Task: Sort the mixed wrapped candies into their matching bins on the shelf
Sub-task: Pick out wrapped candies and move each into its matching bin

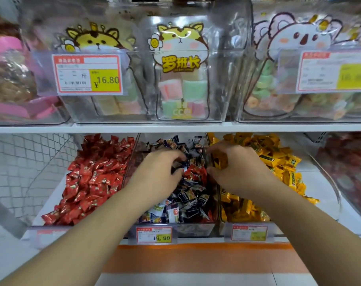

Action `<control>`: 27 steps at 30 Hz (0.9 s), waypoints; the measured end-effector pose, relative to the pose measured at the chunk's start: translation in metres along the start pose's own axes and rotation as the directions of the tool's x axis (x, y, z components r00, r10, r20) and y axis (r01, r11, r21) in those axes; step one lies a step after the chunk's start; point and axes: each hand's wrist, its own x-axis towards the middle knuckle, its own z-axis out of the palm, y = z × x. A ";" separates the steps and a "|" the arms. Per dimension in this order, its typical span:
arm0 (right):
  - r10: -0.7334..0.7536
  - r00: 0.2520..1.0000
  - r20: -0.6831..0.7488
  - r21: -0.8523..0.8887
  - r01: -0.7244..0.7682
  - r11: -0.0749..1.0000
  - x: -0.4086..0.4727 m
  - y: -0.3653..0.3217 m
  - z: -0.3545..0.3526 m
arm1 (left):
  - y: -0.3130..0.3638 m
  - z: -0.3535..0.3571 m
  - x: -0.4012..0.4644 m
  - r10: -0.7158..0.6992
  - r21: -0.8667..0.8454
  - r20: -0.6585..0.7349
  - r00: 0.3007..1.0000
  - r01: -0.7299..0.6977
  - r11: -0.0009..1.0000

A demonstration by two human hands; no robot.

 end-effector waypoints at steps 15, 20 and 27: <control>-0.052 0.998 -0.037 0.038 0.054 0.998 -0.003 0.009 0.000 | -0.008 0.055 0.056 -0.034 0.182 0.165 0.986 0.004 0.983; -0.065 0.997 -0.039 0.026 0.066 0.997 -0.004 0.009 0.001 | -0.007 0.054 0.046 0.012 0.160 0.058 0.998 -0.021 0.987; -0.073 0.996 -0.043 -0.023 0.072 0.997 0.000 0.006 0.005 | 0.003 0.019 0.024 -0.072 -0.087 -0.097 0.993 0.063 0.994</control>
